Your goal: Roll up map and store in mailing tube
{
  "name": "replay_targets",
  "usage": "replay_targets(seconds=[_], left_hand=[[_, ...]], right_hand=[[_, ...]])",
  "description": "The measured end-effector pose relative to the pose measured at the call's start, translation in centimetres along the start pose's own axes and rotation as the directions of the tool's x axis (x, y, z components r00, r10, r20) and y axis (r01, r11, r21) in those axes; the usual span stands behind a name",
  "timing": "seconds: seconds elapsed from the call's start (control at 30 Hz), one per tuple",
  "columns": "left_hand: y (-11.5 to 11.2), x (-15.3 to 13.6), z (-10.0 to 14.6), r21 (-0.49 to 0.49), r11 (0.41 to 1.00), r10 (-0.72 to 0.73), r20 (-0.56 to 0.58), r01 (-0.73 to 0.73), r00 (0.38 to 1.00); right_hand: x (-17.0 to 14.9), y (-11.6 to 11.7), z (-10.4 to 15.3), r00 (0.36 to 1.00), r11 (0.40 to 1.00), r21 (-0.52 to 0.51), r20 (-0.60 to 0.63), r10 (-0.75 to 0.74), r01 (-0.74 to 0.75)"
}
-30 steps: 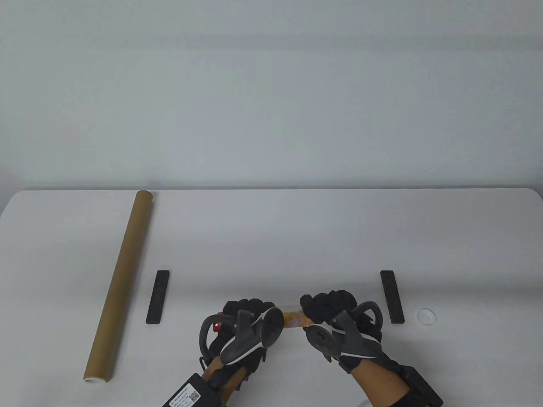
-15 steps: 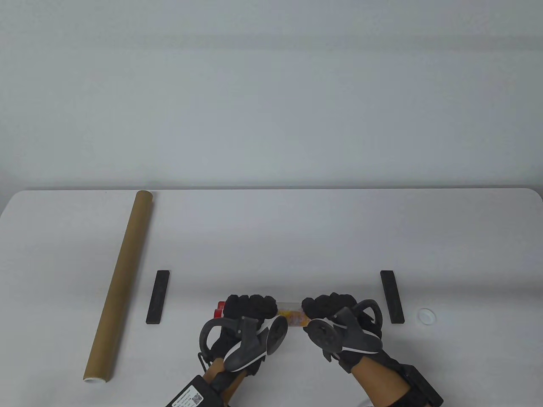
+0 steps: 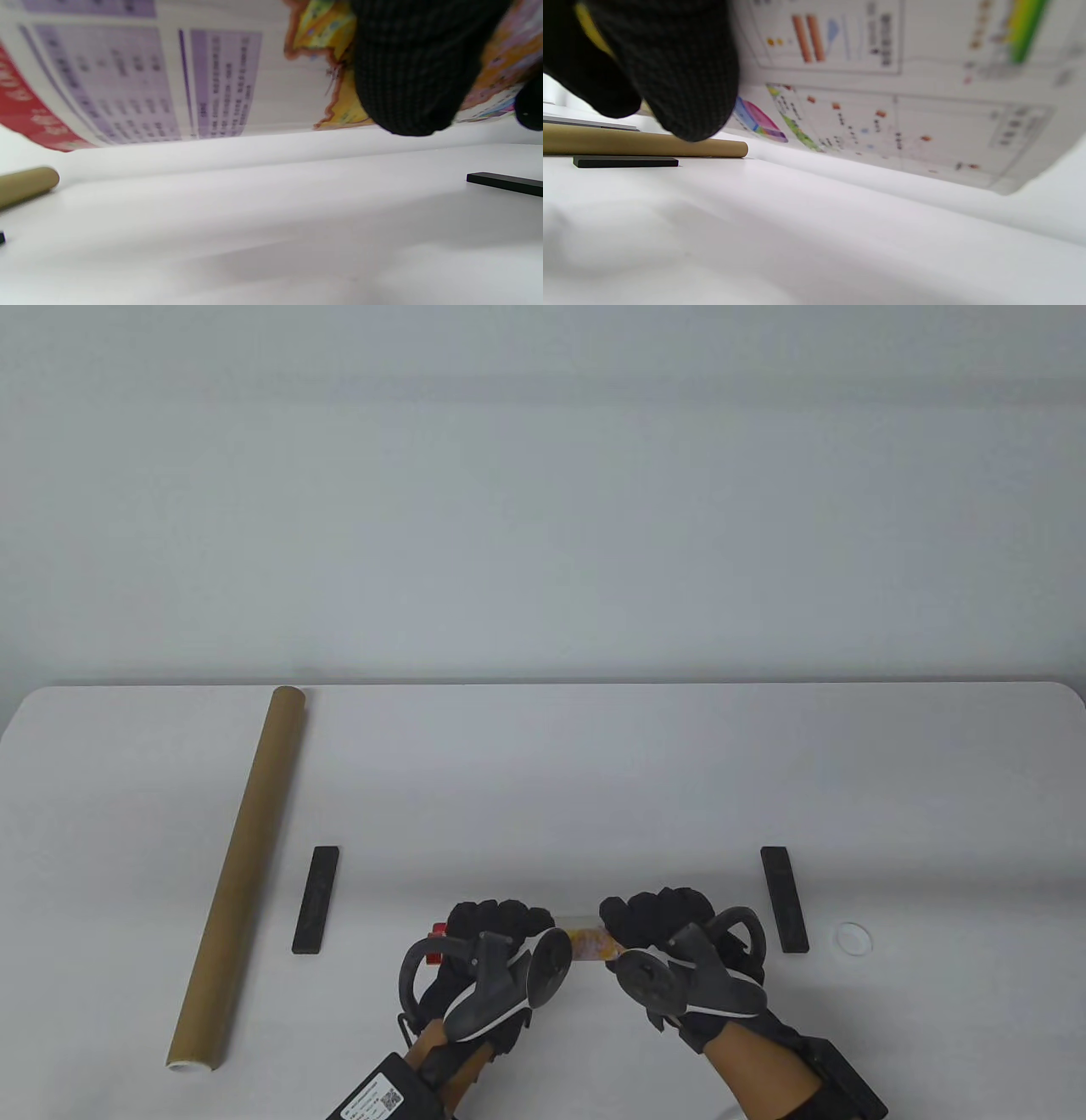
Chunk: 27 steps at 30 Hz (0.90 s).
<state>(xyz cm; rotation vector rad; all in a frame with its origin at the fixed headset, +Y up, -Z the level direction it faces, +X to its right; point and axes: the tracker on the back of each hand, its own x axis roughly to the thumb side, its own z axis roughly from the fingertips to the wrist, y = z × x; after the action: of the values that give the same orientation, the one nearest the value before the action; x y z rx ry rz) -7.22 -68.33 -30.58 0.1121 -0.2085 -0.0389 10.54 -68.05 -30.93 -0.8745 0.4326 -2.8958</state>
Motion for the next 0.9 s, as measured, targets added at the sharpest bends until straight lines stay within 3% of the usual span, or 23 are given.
replay_targets(seconds=[0.13, 0.27, 0.5, 0.73, 0.9], left_hand=[[-0.3, -0.5, -0.3, -0.083, 0.994, 0.071, -0.016, -0.072, 0.997], [-0.2, -0.4, -0.3, -0.086, 0.994, 0.065, -0.005, -0.066, 0.998], [-0.1, 0.0, 0.1, -0.003, 1.0, 0.009, 0.007, -0.009, 1.0], [0.3, 0.7, 0.5, 0.1, 0.99, -0.102, 0.02, 0.1, 0.995], [0.3, 0.8, 0.5, 0.115, 0.989, -0.101, 0.027, 0.097, 0.995]], right_hand=[[0.3, -0.1, 0.1, 0.999, 0.999, -0.018, 0.015, 0.043, -0.043], [0.3, -0.2, 0.0, 0.999, 0.999, -0.008, 0.016, 0.041, -0.041], [0.1, -0.2, 0.0, 1.0, 1.0, 0.011, 0.008, 0.028, -0.028], [-0.7, 0.3, -0.2, 0.995, 0.994, 0.055, -0.021, -0.098, 0.099], [-0.9, 0.4, -0.2, 0.992, 0.99, 0.065, -0.023, -0.125, 0.126]])
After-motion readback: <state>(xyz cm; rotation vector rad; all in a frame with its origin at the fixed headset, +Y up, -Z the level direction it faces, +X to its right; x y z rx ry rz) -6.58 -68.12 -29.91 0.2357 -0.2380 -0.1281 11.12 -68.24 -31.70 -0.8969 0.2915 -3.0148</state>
